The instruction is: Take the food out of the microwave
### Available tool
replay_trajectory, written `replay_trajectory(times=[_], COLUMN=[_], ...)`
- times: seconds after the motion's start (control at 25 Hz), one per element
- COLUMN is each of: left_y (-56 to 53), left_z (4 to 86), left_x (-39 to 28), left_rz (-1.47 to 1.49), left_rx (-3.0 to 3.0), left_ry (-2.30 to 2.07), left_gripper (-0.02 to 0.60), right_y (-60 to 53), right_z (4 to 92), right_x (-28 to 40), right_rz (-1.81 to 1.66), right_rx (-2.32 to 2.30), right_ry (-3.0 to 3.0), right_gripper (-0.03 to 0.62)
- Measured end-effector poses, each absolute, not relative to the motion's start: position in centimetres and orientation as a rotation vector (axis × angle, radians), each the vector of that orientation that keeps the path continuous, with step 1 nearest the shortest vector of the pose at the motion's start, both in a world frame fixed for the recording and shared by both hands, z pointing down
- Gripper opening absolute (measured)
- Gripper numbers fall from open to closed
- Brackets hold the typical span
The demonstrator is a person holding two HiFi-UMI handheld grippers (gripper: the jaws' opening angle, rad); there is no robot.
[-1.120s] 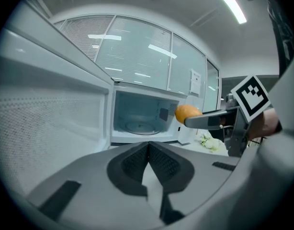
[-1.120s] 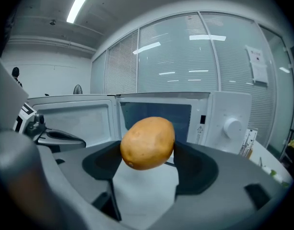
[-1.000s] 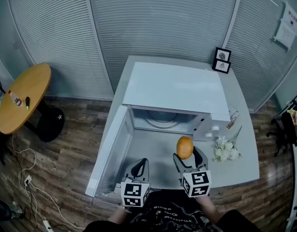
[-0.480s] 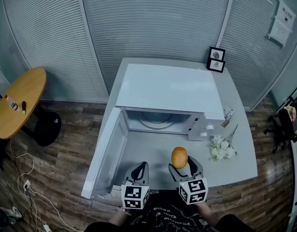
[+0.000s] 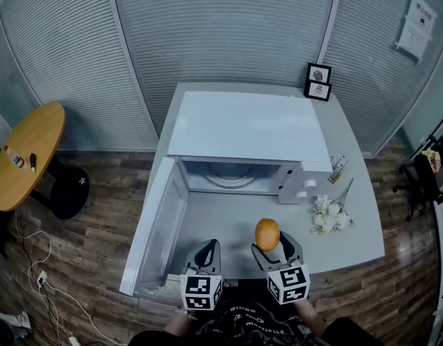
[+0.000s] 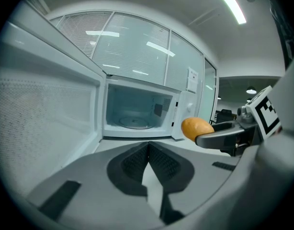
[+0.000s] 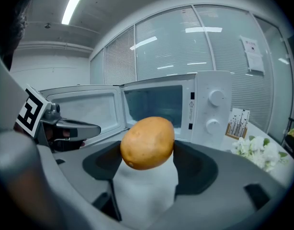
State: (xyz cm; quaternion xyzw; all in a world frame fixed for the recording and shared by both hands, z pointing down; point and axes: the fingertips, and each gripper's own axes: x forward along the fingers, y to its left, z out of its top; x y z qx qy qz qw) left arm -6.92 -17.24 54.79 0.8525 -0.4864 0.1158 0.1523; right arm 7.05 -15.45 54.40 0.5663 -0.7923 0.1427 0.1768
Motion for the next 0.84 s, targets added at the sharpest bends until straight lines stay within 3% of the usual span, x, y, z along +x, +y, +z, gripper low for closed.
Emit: replay_trajectory(times=[0.84], left_y=[-17.16], left_z=[55.32], left_x=[-6.32], left_rz=[0.338], left_rx=[2.456], left_ry=[-1.386], left_gripper=[0.008], right_y=[-15.7], right_z=[54.95], right_x=[6.86], right_rz=[0.406], right_rx=[1.578], right_ry=[-2.243], right_gripper=[0.342])
